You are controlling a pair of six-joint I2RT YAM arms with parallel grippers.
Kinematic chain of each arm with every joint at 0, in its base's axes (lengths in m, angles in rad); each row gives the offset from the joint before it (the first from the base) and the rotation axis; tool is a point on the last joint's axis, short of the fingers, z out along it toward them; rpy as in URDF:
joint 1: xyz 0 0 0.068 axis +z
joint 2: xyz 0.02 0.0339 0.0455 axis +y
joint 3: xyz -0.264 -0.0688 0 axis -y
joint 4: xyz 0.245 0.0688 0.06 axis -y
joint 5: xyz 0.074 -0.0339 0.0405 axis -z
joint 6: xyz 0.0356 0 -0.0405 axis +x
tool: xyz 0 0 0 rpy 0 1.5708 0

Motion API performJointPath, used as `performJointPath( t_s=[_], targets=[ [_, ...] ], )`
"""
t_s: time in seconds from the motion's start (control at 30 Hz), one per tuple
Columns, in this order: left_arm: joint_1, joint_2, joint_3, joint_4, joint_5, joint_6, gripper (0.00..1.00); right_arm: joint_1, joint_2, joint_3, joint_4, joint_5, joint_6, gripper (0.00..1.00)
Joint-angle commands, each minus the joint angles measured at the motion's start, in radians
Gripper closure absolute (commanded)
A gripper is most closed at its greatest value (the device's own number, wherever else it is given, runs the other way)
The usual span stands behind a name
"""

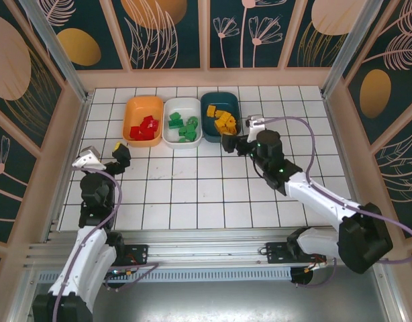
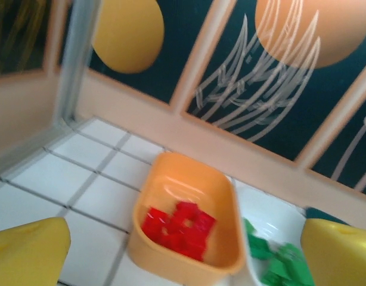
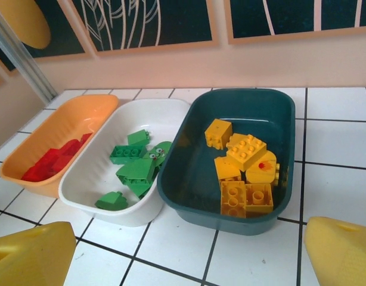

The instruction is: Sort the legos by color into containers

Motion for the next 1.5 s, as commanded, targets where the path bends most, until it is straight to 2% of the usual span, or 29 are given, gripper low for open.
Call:
performJointPath(
  t_s=[0.0, 0.07, 0.13, 0.23, 0.3, 0.37, 0.4, 0.47, 0.5, 0.53, 0.57, 0.63, 0.67, 0.77, 0.87, 1.0, 1.07, 1.23, 1.37, 1.4, 1.47],
  targets=[
    [0.007, 0.063, -0.086, 0.352, -0.205, 0.188, 0.01, -0.02, -0.045, -0.053, 0.117, -0.064, -0.037, 0.01],
    [0.006, 0.138, -0.137, 0.473, -0.262, 0.22, 0.01, -0.052, -0.061, -0.09, 0.132, -0.063, -0.045, 0.01],
    [0.008, 0.282, -0.177, 0.604, -0.267, 0.208, 0.01, -0.084, -0.074, -0.111, 0.135, -0.064, -0.031, 0.01],
    [0.006, 0.542, -0.154, 0.732, -0.153, 0.214, 0.01, -0.13, -0.077, -0.135, 0.151, -0.063, -0.026, 0.01],
    [0.007, 0.682, -0.105, 0.778, -0.128, 0.246, 0.01, -0.156, -0.073, -0.153, 0.177, -0.063, -0.025, 0.01],
    [0.009, 0.698, -0.026, 0.641, -0.1, 0.266, 0.01, -0.183, -0.071, -0.172, 0.199, -0.083, -0.025, 0.01],
    [0.01, 0.732, -0.013, 0.659, -0.102, 0.279, 0.01, -0.199, -0.072, -0.186, 0.217, -0.099, -0.04, 0.01],
    [0.012, 0.847, -0.026, 0.788, -0.104, 0.279, 0.01, -0.222, -0.067, -0.219, 0.254, -0.122, -0.102, 0.01],
    [0.015, 0.938, -0.032, 0.919, -0.111, 0.285, 0.01, -0.23, -0.062, -0.235, 0.268, -0.119, -0.14, 0.01],
    [0.014, 0.924, -0.017, 0.888, -0.111, 0.284, 0.01, -0.235, -0.056, -0.244, 0.274, -0.11, -0.173, 0.01],
    [0.016, 0.875, 0.021, 0.714, -0.093, 0.276, 0.01, -0.243, -0.047, -0.252, 0.27, -0.084, -0.2, 0.01],
    [0.017, 0.912, 0.005, 0.81, -0.074, 0.29, 0.01, -0.263, -0.029, -0.284, 0.311, -0.007, -0.22, 0.01],
    [0.017, 0.9, 0.011, 0.774, -0.073, 0.29, 0.01, -0.273, -0.016, -0.313, 0.356, 0.03, -0.225, 0.01],
    [0.018, 0.901, 0.011, 0.774, -0.073, 0.291, 0.01, -0.302, -0.008, -0.381, 0.455, 0.042, -0.274, 0.01],
    [0.018, 0.903, 0.011, 0.782, -0.074, 0.292, 0.01, -0.348, -0.028, -0.502, 0.665, 0.046, -0.272, 0.01],
    [0.017, 0.902, 0.011, 0.78, -0.072, 0.292, 0.01, -0.498, 0.017, -0.61, 0.833, -0.103, -0.158, 0.01],
    [0.017, 0.902, 0.011, 0.78, -0.073, 0.292, 0.01, -0.517, 0.039, -0.592, 0.828, -0.137, -0.171, 0.01],
    [0.018, 0.902, 0.01, 0.781, -0.073, 0.293, 0.01, -0.525, 0.159, -0.549, 0.906, -0.085, -0.226, 0.01],
    [0.017, 0.902, 0.01, 0.781, -0.072, 0.293, 0.01, -0.572, 0.365, -0.535, 1.093, -0.057, -0.171, 0.01],
    [0.017, 0.902, 0.011, 0.781, -0.073, 0.293, 0.01, -0.587, 0.346, -0.514, 1.006, -0.063, -0.162, 0.01],
    [0.017, 0.902, 0.011, 0.781, -0.074, 0.292, 0.01, -0.634, 0.353, -0.475, 0.949, -0.197, -0.144, 0.01]
  ],
)
